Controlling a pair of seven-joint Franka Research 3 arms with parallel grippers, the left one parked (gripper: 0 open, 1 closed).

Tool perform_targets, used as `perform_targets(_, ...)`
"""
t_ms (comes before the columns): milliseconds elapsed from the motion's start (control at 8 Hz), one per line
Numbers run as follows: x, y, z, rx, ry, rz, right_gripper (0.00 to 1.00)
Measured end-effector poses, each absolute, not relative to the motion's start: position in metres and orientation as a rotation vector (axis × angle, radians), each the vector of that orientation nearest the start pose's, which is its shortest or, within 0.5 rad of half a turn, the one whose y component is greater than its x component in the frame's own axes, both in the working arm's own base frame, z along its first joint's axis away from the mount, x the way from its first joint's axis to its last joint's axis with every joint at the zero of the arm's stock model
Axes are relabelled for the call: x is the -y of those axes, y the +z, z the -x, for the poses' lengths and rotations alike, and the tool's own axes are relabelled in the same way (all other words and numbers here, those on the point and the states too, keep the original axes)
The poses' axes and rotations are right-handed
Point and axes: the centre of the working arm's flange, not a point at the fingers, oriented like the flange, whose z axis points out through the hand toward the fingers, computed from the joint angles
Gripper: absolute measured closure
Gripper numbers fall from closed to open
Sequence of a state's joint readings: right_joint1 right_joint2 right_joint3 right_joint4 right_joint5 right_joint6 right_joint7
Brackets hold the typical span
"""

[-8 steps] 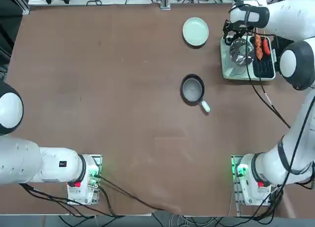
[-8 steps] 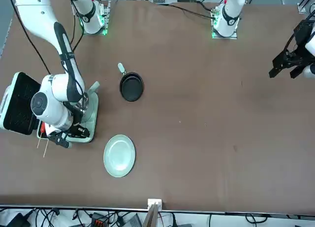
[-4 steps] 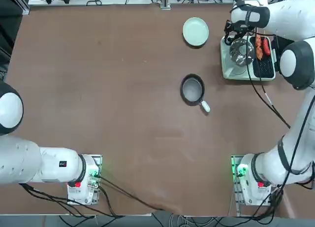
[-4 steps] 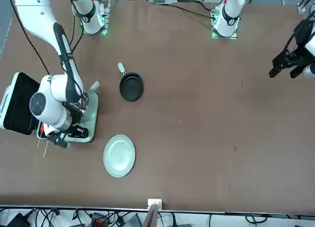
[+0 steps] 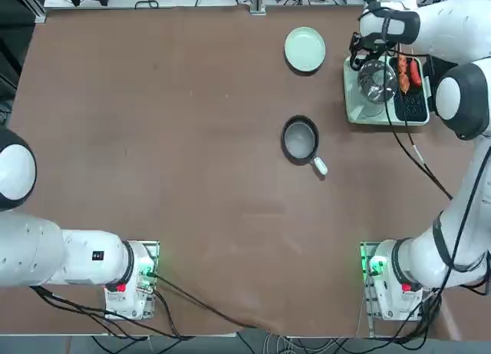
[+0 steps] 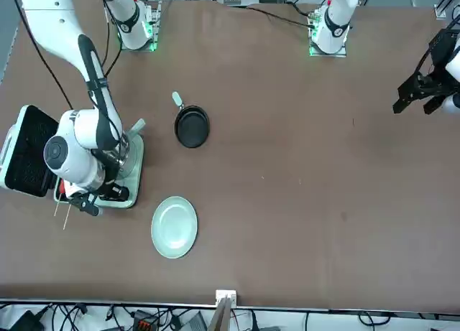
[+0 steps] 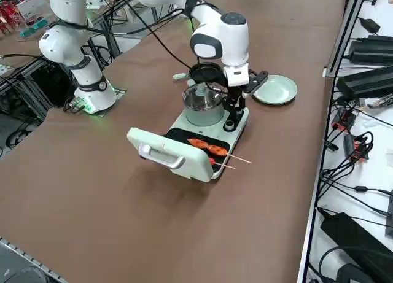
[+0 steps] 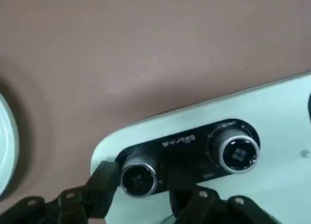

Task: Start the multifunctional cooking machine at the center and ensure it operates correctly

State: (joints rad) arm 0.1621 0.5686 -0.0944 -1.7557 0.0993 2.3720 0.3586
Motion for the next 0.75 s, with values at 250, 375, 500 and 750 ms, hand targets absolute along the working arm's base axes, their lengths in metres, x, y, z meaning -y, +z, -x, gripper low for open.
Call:
perform_targets(250,-0.0533,0.2501,-0.6673,-0.534,-0.069,3.062,0.44)
perform_targets(375,-0.0555,0.2509,-0.6677,-0.533,-0.072,3.057,0.51)
perform_targets(500,-0.0553,0.2513,-0.6679,-0.534,-0.073,3.057,0.56)
perform_targets(750,-0.0553,0.2514,-0.6679,-0.529,-0.072,3.058,0.58)
